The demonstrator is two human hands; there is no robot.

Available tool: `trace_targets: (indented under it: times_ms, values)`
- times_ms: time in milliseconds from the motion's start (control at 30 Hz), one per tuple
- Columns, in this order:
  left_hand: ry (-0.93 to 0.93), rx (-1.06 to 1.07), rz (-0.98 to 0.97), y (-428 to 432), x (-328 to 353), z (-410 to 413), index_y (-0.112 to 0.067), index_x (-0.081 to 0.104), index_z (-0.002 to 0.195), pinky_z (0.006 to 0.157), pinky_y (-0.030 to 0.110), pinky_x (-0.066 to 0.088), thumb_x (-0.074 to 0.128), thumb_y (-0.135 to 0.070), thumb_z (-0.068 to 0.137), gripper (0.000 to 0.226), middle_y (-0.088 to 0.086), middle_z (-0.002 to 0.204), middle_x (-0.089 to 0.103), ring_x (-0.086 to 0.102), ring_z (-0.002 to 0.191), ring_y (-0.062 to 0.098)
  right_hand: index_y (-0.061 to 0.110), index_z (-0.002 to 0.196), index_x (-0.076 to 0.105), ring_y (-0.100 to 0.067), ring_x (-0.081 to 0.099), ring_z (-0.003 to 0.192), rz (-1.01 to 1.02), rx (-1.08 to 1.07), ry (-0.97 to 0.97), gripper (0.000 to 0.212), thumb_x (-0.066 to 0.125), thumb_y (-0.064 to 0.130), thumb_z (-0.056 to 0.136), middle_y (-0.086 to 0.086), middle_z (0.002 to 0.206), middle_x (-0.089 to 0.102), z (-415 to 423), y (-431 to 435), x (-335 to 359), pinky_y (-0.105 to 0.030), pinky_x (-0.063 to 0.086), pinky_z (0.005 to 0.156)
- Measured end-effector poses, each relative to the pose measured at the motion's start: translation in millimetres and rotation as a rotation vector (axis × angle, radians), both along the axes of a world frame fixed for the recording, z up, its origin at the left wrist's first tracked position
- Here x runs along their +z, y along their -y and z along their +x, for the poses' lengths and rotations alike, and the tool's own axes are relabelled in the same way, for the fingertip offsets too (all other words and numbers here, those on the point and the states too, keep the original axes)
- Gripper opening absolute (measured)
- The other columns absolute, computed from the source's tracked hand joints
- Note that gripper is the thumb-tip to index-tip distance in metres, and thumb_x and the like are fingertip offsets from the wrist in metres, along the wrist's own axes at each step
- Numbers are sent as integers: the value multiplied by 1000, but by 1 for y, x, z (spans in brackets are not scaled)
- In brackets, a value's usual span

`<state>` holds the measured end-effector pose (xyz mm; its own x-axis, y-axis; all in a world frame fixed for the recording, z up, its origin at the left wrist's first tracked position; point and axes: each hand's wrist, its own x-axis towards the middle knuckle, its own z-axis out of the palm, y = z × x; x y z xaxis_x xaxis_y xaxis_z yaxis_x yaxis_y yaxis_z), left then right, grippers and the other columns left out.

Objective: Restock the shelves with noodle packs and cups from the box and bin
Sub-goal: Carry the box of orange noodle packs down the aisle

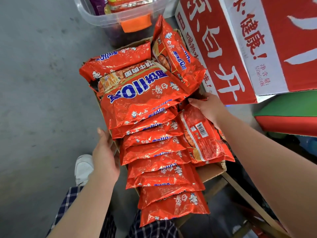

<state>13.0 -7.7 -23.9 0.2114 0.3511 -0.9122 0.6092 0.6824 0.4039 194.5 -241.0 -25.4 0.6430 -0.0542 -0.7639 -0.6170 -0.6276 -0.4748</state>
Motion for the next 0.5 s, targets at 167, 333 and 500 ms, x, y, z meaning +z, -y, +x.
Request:
trace_targets:
  times_ms: [167,333,500]
  values:
    - [55,14,24,10,1,-4,-27,67,121,77,36,53,55,-49,95,36,-4,113,74,71,102,15,12,108,71,-30,68,89,-98,4,53,32,66,38,91,-14,100,72,-3,5,-7,-45,55,89]
    - [74,26,125,19,-6,-1,-27,68,123,90,46,56,63,-39,95,30,1,114,73,70,103,23,4,102,72,-28,60,76,-274,210,167,41,53,40,98,-21,93,70,-1,5,-16,-37,47,70]
    - [-35,-101,393,26,-14,3,-21,70,120,96,47,53,55,-38,99,32,-1,109,73,68,102,16,-1,105,70,-41,62,92,-320,262,190,46,53,41,98,-27,99,67,0,11,-20,-41,47,77]
